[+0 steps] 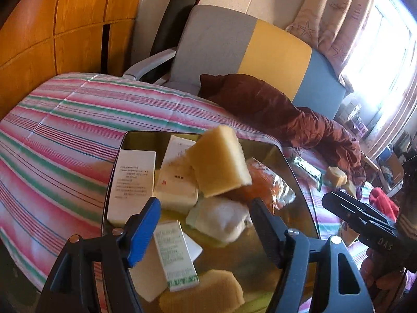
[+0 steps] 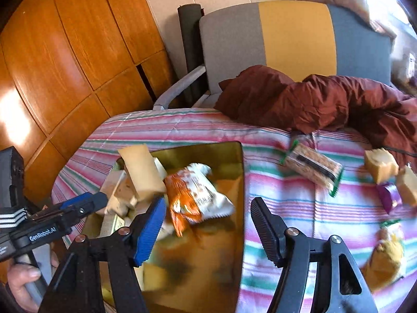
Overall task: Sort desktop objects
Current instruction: 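Carry the chip bag and the sponge onto the gold tray and release both, then grasp the yellow knit ball with the left tool while the right tool grasps the WEIDAN cracker pack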
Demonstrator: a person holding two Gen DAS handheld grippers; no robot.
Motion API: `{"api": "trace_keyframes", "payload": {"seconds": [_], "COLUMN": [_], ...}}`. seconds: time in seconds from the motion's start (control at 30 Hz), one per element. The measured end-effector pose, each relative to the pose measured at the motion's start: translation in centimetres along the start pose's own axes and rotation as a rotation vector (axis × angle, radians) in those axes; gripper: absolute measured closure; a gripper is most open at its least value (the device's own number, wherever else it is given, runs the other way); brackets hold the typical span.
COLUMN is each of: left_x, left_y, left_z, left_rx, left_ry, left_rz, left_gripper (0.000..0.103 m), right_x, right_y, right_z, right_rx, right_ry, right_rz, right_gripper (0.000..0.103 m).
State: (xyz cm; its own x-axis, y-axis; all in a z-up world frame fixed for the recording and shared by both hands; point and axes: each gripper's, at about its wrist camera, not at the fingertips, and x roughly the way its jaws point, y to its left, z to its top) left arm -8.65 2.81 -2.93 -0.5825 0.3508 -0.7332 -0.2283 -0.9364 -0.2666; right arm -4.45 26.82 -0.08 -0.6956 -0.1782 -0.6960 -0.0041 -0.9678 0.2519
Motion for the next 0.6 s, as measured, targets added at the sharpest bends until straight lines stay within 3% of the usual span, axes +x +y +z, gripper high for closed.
{"api": "trace_keyframes", "payload": {"seconds": [0.6], "left_x": [-4.3], "left_y": [-5.0], "left_z": [-2.4], "left_rx": [0.17], "left_ry": [-0.079], "left_rz": [0.032], "left_gripper": [0.031], "right_x": [-4.8], "right_y": [-0.8], "right_z": [-3.7], "right_rx": [-0.045], "right_ry": [-0.039], "right_rz": [-0.063], "right_gripper": [0.03]}}
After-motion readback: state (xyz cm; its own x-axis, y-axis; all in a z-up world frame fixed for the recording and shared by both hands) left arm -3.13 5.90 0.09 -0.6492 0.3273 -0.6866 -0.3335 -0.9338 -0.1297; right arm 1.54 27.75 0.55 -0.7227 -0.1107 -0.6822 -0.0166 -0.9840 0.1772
